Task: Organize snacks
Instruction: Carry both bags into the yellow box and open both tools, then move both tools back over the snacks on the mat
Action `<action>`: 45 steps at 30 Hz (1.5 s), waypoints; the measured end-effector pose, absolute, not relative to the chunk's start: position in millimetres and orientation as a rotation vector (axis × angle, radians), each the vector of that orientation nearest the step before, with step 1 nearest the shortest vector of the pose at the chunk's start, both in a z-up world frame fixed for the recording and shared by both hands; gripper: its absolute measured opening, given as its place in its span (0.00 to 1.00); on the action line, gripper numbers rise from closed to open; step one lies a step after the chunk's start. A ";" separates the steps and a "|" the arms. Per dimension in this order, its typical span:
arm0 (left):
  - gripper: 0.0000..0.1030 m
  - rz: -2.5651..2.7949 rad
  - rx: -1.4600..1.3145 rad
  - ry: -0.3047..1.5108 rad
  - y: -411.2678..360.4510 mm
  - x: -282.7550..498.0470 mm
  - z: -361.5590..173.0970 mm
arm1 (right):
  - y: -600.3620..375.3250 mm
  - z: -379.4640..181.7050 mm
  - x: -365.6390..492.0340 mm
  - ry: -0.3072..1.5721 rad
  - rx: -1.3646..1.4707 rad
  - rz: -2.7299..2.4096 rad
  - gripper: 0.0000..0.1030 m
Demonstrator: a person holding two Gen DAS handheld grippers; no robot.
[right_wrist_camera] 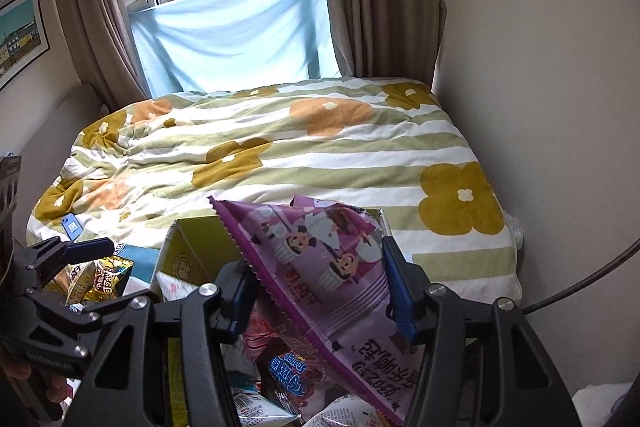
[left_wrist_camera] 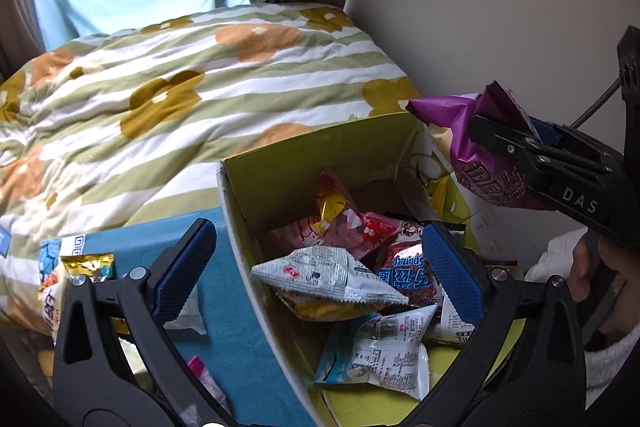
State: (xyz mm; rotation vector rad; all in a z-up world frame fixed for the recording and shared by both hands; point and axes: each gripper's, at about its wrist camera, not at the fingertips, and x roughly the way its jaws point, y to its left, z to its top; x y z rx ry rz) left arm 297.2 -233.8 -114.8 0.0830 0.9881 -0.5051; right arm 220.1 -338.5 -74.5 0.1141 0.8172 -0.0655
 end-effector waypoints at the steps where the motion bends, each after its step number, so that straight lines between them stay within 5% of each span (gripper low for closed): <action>1: 0.99 -0.501 0.087 0.988 -233.9 296.9 -114.9 | -338.3 -75.8 224.7 0.827 0.104 -0.061 0.52; 9: 0.99 -0.478 0.101 1.004 -233.2 306.4 -121.3 | -324.8 -89.4 254.4 0.865 0.009 -0.049 0.60; 10: 0.99 -0.476 0.102 1.005 -233.1 306.7 -121.9 | -324.8 -90.5 255.0 0.861 0.022 -0.047 0.63; 12: 0.99 -0.468 0.107 1.006 -232.4 307.1 -123.3 | -326.1 -89.2 251.4 0.840 0.075 -0.011 0.91; 14: 0.99 -0.462 0.107 1.011 -231.4 306.7 -124.9 | -325.6 -85.1 245.4 0.807 0.101 -0.005 1.00; 24: 0.99 -0.451 0.093 1.012 -229.4 292.2 -120.4 | -331.1 -81.2 224.6 0.790 0.126 -0.016 1.00; 45: 0.99 -0.242 0.095 0.745 -175.2 166.9 -23.7 | -299.2 -11.4 136.7 0.686 0.038 0.058 1.00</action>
